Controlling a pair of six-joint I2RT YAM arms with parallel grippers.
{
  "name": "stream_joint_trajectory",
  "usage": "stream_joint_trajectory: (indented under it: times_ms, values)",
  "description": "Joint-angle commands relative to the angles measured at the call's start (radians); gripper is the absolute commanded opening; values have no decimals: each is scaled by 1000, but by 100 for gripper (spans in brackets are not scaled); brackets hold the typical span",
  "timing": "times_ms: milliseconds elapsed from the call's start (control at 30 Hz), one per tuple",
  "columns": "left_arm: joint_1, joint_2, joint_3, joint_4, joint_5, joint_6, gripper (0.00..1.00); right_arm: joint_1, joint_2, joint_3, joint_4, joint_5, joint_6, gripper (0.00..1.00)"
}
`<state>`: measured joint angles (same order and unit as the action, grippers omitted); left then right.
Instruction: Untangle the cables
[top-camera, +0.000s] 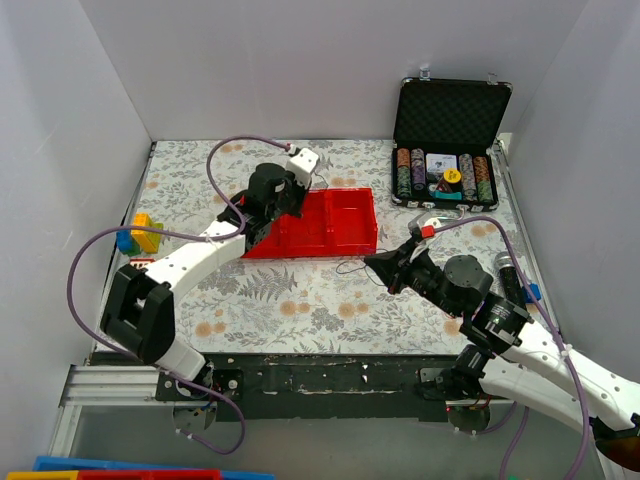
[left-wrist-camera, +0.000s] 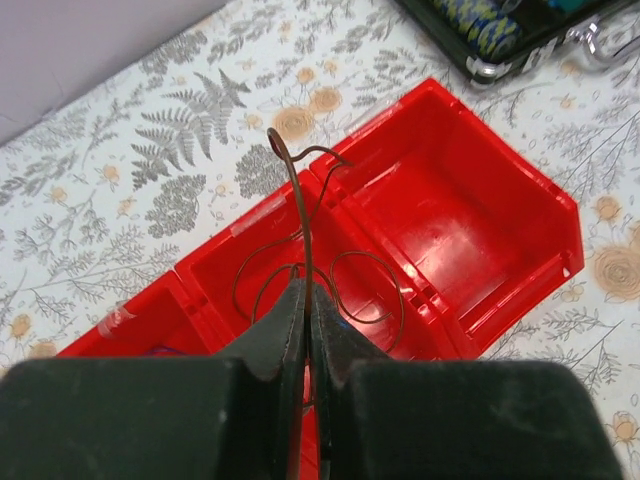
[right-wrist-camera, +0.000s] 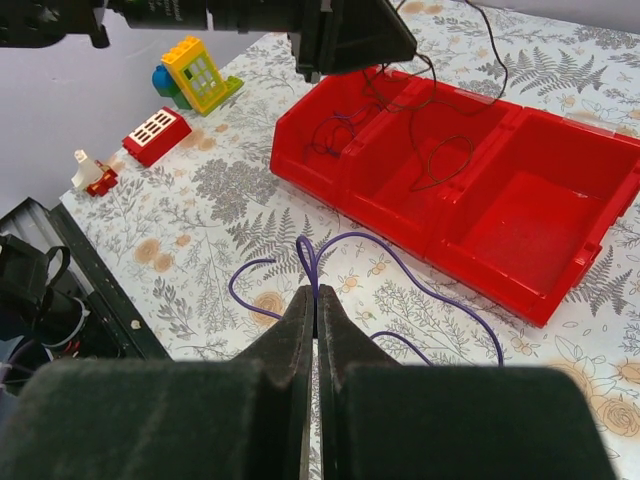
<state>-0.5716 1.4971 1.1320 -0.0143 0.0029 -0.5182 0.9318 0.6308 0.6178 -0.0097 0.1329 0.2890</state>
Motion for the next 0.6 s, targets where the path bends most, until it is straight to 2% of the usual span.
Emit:
stream_joint_trajectory:
  times_ms: [0, 233, 267, 333, 367, 467, 533, 567]
  values:
    - [-2, 43, 32, 20, -4, 14, 0, 6, -2, 8, 31, 28, 10, 1]
    - [-2, 156, 67, -41, 11, 20, 0, 4, 7, 13, 39, 34, 13, 1]
    - [-4, 173, 75, -52, 11, 21, 2, 4, 9, 17, 37, 34, 12, 1]
    - [-4, 193, 84, -68, 11, 18, 12, 5, 9, 25, 33, 34, 12, 1]
    - [-4, 196, 90, -79, 11, 18, 20, 6, 9, 28, 31, 34, 9, 1]
    - [-4, 192, 106, -99, 11, 15, 36, 4, 15, 42, 25, 37, 3, 1]
    - [-4, 189, 114, -116, 11, 12, 45, 4, 23, 54, 27, 31, -1, 1]
    - [-4, 186, 117, -128, 11, 12, 53, 4, 29, 59, 27, 30, -4, 1]
